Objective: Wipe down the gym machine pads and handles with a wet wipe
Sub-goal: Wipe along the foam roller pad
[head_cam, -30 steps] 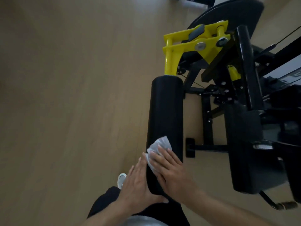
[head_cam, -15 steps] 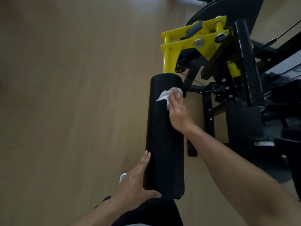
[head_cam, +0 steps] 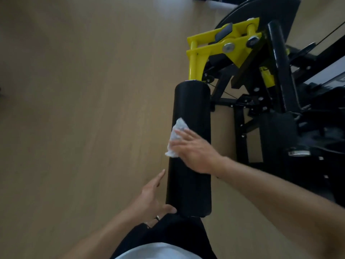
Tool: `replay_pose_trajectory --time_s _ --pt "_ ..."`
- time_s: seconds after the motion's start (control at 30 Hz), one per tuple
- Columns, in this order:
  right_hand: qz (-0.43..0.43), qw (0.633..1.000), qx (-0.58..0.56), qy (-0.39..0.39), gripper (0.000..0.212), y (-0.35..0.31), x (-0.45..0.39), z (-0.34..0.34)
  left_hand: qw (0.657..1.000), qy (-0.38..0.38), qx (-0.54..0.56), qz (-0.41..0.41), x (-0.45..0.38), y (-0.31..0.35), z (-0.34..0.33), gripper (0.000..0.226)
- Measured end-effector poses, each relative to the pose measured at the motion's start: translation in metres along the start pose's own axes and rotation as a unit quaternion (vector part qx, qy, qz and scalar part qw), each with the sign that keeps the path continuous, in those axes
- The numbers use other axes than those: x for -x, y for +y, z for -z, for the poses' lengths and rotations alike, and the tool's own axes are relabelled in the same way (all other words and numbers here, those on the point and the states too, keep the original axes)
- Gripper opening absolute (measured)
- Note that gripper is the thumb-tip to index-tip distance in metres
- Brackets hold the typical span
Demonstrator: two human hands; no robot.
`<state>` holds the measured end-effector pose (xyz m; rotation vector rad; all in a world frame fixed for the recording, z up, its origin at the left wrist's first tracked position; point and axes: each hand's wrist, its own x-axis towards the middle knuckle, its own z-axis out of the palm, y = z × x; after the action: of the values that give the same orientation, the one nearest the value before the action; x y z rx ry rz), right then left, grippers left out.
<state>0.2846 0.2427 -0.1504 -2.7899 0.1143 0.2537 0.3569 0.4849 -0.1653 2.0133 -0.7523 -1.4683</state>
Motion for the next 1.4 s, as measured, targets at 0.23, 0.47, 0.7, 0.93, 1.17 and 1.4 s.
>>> replay_pose_trajectory --time_s 0.23,0.47,0.7,0.93,1.17,1.4 --pt "-0.026 0.994 -0.031 0.106 0.050 -0.098 0.129 -0.078 0.984 -0.086 -0.148 -0.040 -0.030 -0.006 0.009 0.156" --pt "-0.335 0.852 -0.350 0.197 0.051 -0.126 0.126 -0.086 0.973 0.008 -0.194 -0.123 -0.018 0.012 0.004 0.147" --pt "-0.354 0.816 -0.412 0.200 0.049 -0.030 0.048 -0.024 0.973 0.028 -0.194 -0.122 -0.019 0.001 -0.006 0.138" --pt "-0.277 0.918 -0.252 0.127 0.049 0.073 -0.062 0.031 0.972 0.064 -0.184 -0.129 -0.014 0.007 -0.024 0.135" --pt "-0.240 0.969 0.062 0.002 0.048 0.105 -0.140 0.048 0.980 0.095 -0.147 -0.098 -0.001 0.019 -0.033 0.138" --pt "-0.061 0.995 0.062 -0.056 0.041 0.014 -0.063 0.008 0.991 0.072 -0.113 0.025 -0.001 0.010 -0.031 0.162"
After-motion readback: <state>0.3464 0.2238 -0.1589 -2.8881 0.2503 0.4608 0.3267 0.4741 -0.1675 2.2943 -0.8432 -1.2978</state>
